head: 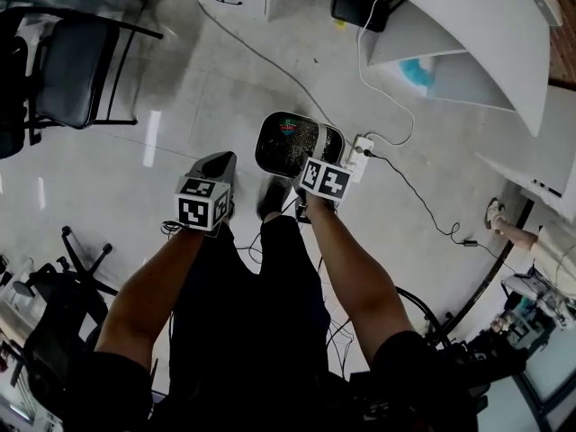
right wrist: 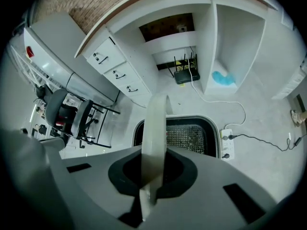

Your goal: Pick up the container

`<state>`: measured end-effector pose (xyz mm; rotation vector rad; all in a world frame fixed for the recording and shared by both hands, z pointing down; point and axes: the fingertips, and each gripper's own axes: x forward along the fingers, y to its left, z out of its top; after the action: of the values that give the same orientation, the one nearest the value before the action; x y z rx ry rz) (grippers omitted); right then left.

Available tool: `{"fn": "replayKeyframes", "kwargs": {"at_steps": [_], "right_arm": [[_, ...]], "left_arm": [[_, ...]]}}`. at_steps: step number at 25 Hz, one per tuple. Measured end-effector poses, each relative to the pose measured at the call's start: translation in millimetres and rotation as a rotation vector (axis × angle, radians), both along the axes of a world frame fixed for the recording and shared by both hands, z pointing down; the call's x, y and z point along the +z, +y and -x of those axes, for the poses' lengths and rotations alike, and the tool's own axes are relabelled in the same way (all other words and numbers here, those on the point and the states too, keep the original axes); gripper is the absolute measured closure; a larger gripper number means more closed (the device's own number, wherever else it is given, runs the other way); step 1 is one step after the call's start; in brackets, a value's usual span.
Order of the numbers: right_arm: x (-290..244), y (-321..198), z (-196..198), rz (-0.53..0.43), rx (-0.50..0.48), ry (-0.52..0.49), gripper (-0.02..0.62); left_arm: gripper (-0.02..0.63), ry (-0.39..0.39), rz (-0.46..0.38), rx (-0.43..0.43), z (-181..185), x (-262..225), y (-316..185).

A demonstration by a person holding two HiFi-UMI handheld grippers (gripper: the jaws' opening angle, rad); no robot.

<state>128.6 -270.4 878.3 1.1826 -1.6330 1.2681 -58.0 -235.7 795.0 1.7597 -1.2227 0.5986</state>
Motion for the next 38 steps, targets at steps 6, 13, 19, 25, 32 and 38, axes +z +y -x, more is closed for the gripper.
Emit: {"fn": "replayKeyframes", "kwargs": {"at_steps": [6, 13, 19, 25, 32, 38], "right_arm": [[-76, -6, -16, -0.036, 0.043, -0.013, 0.581], [-167, 5, -27, -0.081, 0.101, -0.058, 0.581], [-226, 18, -32, -0.094, 0.147, -0.101, 0.581], [-270, 14, -33, -0.147, 0.196, -0.142, 0.581], [-345, 22, -26, -0.226, 0.24, -0.249, 0.581], [-389, 28, -28, -0.325, 0.247, -0.274, 0.581]], "left_arm": [[0.6, 0.019, -0.062, 0.054, -19, -68, -5], [0.598, 0.015, -0.103, 0.041, -9, -138, -3], [0.6, 0.017, -0.165, 0.079, -11, -190, -3], [0.598, 0.047, -0.25, 0.096, -16, -236, -9], [0.598, 0.098, -0.346, 0.137, -17, -296, 5], [0.599, 0.101, -0.428, 0.123, -7, -339, 1]]}}
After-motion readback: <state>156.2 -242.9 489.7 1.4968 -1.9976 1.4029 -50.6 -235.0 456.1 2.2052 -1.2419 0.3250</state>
